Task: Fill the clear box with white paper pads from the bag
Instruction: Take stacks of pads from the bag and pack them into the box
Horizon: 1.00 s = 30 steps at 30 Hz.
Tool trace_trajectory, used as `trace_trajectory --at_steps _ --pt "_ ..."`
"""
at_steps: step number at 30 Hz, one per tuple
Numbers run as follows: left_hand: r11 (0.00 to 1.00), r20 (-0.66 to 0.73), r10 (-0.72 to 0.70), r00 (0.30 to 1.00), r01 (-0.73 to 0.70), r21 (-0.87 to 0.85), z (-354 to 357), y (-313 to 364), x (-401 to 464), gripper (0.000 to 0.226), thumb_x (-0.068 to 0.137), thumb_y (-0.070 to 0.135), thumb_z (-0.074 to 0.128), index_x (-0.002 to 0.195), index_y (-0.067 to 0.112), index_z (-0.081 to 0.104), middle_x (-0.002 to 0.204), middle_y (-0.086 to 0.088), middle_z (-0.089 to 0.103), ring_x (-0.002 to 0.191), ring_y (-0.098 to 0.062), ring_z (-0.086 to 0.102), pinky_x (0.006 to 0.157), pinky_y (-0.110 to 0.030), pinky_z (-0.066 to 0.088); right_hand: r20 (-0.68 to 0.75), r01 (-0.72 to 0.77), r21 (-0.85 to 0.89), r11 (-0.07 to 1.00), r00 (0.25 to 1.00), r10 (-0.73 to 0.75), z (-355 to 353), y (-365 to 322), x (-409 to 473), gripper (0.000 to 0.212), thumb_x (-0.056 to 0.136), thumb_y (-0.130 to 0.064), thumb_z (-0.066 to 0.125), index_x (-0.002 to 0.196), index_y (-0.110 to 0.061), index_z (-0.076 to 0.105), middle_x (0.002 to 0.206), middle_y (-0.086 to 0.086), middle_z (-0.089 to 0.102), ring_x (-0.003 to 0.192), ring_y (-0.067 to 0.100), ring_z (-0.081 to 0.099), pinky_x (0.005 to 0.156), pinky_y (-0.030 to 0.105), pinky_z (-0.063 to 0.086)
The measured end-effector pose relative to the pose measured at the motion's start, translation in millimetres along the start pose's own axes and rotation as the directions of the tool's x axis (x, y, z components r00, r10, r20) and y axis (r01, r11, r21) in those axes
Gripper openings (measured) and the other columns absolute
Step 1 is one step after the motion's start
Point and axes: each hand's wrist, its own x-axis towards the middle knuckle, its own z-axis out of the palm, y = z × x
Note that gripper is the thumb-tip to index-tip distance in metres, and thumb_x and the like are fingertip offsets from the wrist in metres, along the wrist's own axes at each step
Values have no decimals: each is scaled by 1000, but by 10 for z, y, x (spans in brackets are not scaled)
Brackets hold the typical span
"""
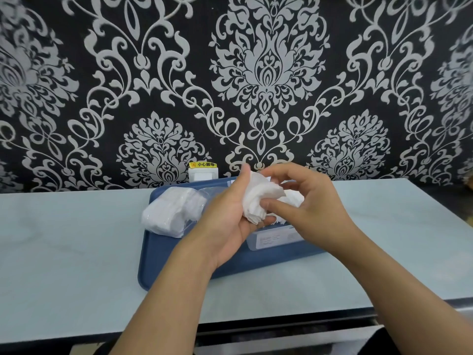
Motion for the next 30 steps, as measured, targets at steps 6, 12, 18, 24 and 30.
trace_trajectory --at_steps 6,12,18,24,30 --pt "1000 31 -15 999 16 -18 -31 0 3 39 105 30 43 127 3 62 113 -13 75 92 -19 71 77 -34 57 -67 34 -36 999 997 -37 -25 -31 1 46 72 2 83 107 -24 67 103 -4 66 103 17 63 93 37 53" --pt "999 -4 -10 1000 10 46 -64 -16 11 45 107 35 38 127 4 63 121 -19 71 90 -23 67 76 -37 54 75 37 -141 989 997 -26 -51 -26 -12 52 74 -8 86 118 -30 69 113 -6 57 114 13 55 95 21 45" --pt "999 -74 -17 997 19 28 -73 -22 52 43 106 32 43 124 -2 62 120 -23 70 93 -29 67 68 -35 56 61 -15 -115 993 998 22 -36 10 -14 34 68 2 85 84 -22 67 104 -6 58 105 13 58 89 24 45" --pt "998 -106 -5 994 12 68 -82 -16 63 37 105 29 46 121 0 64 117 -22 72 84 -26 68 69 -36 58 18 25 -181 983 1000 -22 -41 -49 -10 30 67 0 87 75 -23 69 103 -9 59 108 13 56 90 17 42" --pt "968 -127 33 991 0 253 -115 -36 73 28 105 26 46 119 13 68 115 -17 73 92 -26 67 97 -51 52 23 23 -106 994 1000 -21 -60 -56 -6 29 68 7 81 78 -20 73 92 -5 66 96 14 61 85 20 45"
